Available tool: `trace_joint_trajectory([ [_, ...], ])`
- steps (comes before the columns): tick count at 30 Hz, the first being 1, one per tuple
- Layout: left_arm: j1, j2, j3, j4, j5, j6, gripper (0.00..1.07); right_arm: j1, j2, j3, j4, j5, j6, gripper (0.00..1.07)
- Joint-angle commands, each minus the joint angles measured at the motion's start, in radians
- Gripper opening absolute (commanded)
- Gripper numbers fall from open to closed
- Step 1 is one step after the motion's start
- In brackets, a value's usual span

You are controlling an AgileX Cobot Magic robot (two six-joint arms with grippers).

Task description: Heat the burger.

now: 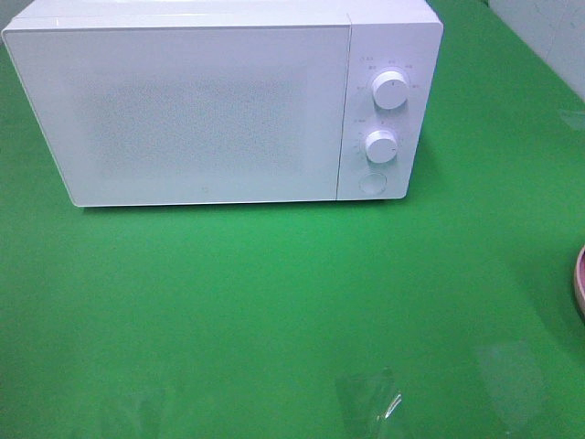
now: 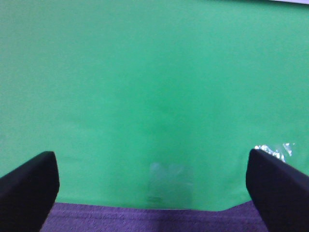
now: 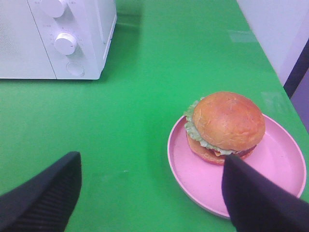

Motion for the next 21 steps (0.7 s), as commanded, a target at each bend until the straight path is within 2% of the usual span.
trace_joint_trajectory([
  [1,-0.001,-0.071,0.003,-0.038,-0.012,-0.006,1.01,-0.004,-0.028,0.001,-0.004,-0.011,-0.008,0.76],
  [2,-0.001,-0.122,0.003,-0.072,-0.015,-0.005,1.01,-0.004,-0.028,0.001,-0.004,-0.011,-0.008,0.76],
  [7,0.016,-0.203,0.003,-0.081,-0.019,-0.001,1.01,-0.004,-0.028,0.001,-0.004,-0.011,-0.008,0.76],
  [9,0.046,-0.228,0.003,-0.079,-0.019,-0.001,1.01,-0.004,-0.028,0.001,-0.004,-0.011,-0.008,0.76],
  [10,0.087,-0.249,0.003,-0.076,-0.019,-0.001,1.01,-0.004,-0.028,0.001,-0.004,-0.011,-0.008,0.76],
  [13,0.108,-0.260,0.003,-0.076,-0.019,-0.001,1.01,-0.004,-0.028,0.001,-0.004,-0.011,-0.008,0.76],
  [15,0.151,-0.303,0.003,-0.075,-0.018,-0.001,1.01,-0.004,-0.028,0.001,-0.004,-0.011,-0.008,0.76],
  [21,0.151,-0.372,0.002,-0.074,-0.019,-0.001,1.01,-0.004,-0.028,0.001,-0.004,-0.011,-0.008,0.76],
])
